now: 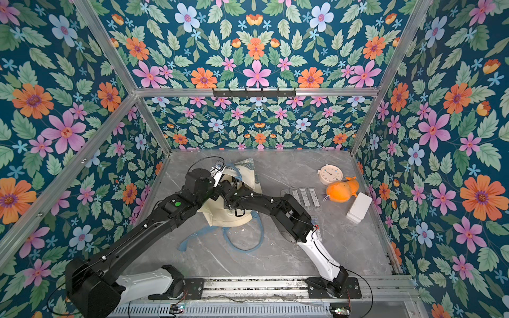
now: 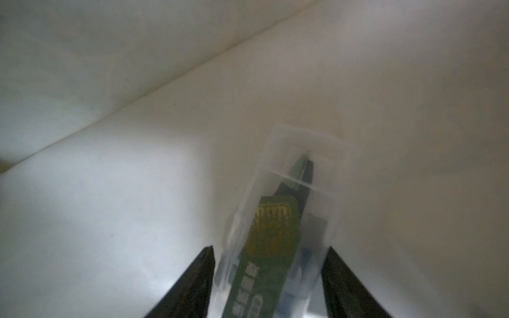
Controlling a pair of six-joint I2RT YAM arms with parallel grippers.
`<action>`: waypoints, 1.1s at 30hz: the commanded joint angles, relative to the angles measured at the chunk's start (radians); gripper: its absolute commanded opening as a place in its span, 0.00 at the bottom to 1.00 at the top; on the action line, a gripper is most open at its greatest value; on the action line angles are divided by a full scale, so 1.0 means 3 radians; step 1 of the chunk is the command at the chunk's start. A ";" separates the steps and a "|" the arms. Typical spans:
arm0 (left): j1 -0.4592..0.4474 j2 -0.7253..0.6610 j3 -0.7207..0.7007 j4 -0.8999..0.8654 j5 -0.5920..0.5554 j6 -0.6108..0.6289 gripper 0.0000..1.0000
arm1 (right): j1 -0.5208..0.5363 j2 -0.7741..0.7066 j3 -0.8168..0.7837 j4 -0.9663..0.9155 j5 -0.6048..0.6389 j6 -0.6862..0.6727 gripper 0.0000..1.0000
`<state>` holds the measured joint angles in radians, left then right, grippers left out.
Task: Take out the compass set from the canvas bag
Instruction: Move the compass set to the canvas bag.
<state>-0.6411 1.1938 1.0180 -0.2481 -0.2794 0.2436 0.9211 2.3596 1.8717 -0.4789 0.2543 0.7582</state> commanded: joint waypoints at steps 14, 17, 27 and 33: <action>-0.0034 -0.0012 -0.0013 0.0080 0.0474 -0.0030 0.00 | 0.0034 -0.0547 -0.0449 -0.0056 -0.0311 -0.0605 0.30; -0.0034 -0.0006 -0.0016 0.0072 0.0432 -0.0035 0.00 | 0.0046 -0.0796 -0.0717 0.0208 -0.0538 -0.0736 0.30; -0.0031 0.0019 0.0058 0.0004 0.0351 -0.0019 0.00 | 0.0175 -0.1466 -0.1521 0.0347 -0.0716 -0.0641 0.26; -0.0031 -0.0006 0.0063 0.0014 0.0379 -0.0063 0.00 | 0.0174 -0.1600 -0.1762 0.0293 -0.0744 -0.0701 0.26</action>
<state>-0.6487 1.1923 1.0382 -0.2413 -0.1596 0.2317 0.9695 1.8988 1.3483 -0.4675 0.0307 0.5648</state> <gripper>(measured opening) 0.051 0.451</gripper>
